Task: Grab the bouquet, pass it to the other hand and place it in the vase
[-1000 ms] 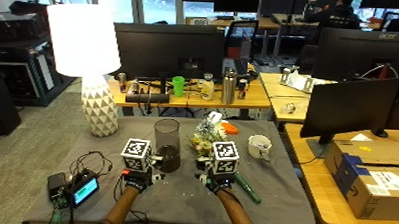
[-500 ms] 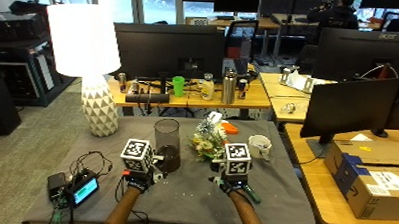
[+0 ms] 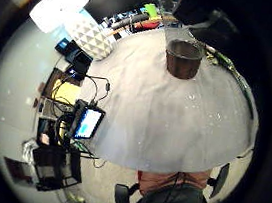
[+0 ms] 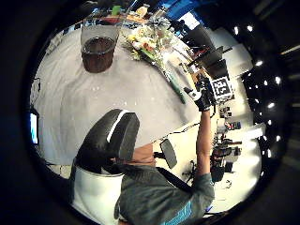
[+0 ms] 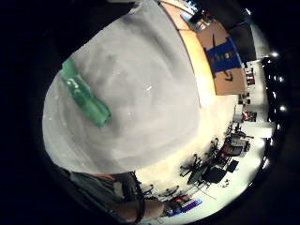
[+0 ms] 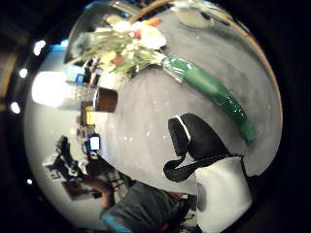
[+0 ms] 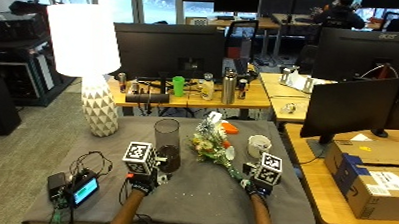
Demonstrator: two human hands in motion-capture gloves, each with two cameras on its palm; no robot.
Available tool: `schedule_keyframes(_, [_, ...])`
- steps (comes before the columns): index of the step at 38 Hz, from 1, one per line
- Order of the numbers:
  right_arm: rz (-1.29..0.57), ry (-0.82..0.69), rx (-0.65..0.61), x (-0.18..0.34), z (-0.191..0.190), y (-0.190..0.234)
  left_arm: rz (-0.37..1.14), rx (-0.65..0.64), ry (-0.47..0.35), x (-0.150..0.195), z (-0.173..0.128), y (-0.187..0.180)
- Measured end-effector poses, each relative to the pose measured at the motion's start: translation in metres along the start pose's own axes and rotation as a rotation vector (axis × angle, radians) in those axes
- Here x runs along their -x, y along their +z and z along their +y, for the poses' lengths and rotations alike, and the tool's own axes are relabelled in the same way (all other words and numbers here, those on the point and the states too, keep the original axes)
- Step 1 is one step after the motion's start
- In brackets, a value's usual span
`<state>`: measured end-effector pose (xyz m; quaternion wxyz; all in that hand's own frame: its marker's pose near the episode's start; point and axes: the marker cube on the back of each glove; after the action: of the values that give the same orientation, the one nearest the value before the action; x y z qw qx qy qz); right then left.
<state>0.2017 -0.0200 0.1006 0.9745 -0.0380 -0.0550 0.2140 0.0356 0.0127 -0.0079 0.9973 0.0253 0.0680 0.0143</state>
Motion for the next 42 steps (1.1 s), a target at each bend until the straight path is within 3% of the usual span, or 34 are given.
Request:
schedule_keyframes(16, [-0.077,0.098,0.153,-0.002,-0.021,0.07,0.006,0.045,-0.018,0.003,0.0,0.019])
schedule_keyframes(31, [0.067,0.138,-0.178,0.005,-0.045,0.074,0.028,0.082,-0.042,0.01,0.001,0.028])
schedule_keyframes(37, [-0.105,0.144,-0.18,0.01,-0.038,0.058,0.054,0.065,-0.032,0.009,-0.011,0.024])
schedule_keyframes(42, [-0.324,0.094,-0.262,0.035,-0.03,0.013,0.111,0.022,0.0,0.001,-0.027,0.002])
